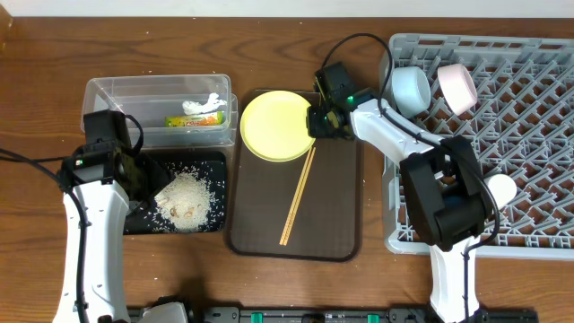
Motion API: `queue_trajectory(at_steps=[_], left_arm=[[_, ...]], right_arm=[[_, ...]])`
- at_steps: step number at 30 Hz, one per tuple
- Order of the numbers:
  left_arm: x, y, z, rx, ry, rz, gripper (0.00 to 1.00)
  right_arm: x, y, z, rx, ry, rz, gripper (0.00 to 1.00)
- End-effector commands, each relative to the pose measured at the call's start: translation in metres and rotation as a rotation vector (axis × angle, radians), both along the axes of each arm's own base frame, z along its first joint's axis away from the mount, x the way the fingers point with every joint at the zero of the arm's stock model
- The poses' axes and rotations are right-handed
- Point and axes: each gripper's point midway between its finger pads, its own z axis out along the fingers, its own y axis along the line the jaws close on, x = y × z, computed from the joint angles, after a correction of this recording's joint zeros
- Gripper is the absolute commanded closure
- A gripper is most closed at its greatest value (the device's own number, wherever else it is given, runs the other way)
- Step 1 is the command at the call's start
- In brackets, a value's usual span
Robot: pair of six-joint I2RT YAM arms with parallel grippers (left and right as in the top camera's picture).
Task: Sort waste into correct bins and load items into the dishwasher rack
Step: 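Move right gripper back to the yellow plate and grasp its edge, then lift the yellow plate and stand it upright in the rack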
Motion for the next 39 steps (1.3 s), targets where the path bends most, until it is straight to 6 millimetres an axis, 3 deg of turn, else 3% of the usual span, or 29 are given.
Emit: queue_trajectory(at_steps=[1,6,9,13,17,21,26,33,39], left_arm=[[-0.001,0.002,0.001,0.005,-0.001,0.007,0.29],[-0.001,0.002,0.001,0.005,-0.001,0.007,0.29],[-0.001,0.002,0.001,0.005,-0.001,0.007,0.29],[-0.001,0.002,0.001,0.005,-0.001,0.007,0.29],[-0.001,0.002,0.001,0.005,-0.001,0.007,0.29],[-0.001,0.002,0.001,0.005,-0.001,0.007,0.29],[-0.001,0.002,0.001,0.005,-0.002,0.007,0.29],[-0.001,0.002,0.001,0.005,-0.002,0.007,0.29],[-0.001,0.002,0.001,0.005,-0.002,0.007,0.29]], right_arm=[[-0.004,0.004,-0.009,0.000,0.023,-0.018,0.98],[0.000,0.003,-0.003,0.009,0.009,-0.028,0.99],[0.008,-0.002,0.015,0.026,-0.027,-0.042,0.99],[0.024,-0.018,0.062,0.038,-0.134,-0.059,0.99],[0.036,-0.047,0.125,-0.006,-0.294,-0.055,0.99],[0.034,-0.098,0.184,-0.144,-0.424,-0.120,0.99],[0.015,-0.167,0.231,-0.354,-0.489,-0.195,0.99],[-0.031,-0.274,0.268,-0.722,-0.441,-0.370,0.99],[-0.061,-0.310,0.268,-0.945,-0.314,-0.317,0.99]])
